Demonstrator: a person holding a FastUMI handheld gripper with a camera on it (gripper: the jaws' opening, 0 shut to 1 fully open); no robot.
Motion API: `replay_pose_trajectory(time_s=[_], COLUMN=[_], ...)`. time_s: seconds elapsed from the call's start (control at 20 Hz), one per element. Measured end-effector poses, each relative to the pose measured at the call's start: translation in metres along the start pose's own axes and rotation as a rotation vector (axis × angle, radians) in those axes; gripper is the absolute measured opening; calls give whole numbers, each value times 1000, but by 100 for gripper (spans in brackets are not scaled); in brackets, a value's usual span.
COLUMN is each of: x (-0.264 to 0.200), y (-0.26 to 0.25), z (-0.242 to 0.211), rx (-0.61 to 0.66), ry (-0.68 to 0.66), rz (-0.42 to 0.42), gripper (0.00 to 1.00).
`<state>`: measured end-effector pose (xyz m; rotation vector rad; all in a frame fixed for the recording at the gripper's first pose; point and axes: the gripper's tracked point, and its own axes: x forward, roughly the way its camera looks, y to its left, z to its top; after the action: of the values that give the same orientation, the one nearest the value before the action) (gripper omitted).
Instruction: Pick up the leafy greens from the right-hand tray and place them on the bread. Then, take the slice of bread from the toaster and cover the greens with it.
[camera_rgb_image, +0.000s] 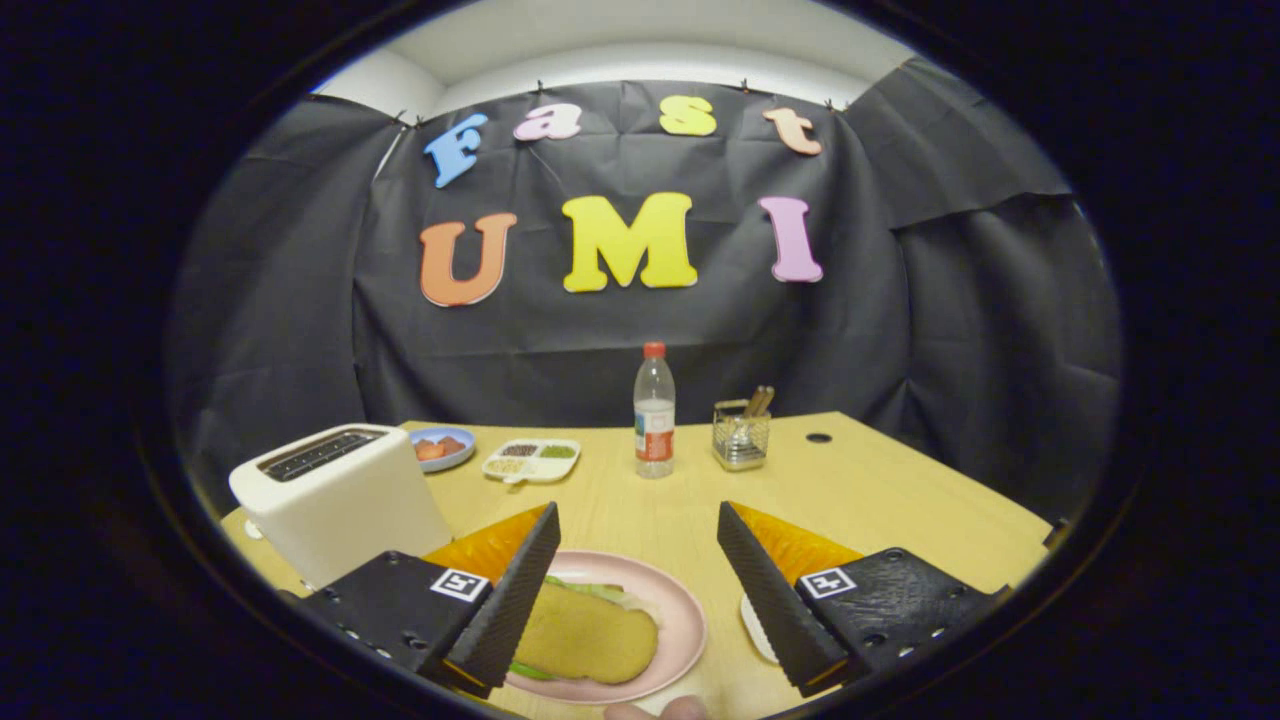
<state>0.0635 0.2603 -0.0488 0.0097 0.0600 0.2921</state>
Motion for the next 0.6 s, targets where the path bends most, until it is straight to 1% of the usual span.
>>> replay_pose_trajectory(time_s=[0.15,0.3,0.6], x=[-26,-60,-128], y=[-12,-34,-86], z=[36,67,113], rx=[-35,-54,-89], ry=[-90,-168,-290], rz=[17,11,-48], gripper=[97,97,97])
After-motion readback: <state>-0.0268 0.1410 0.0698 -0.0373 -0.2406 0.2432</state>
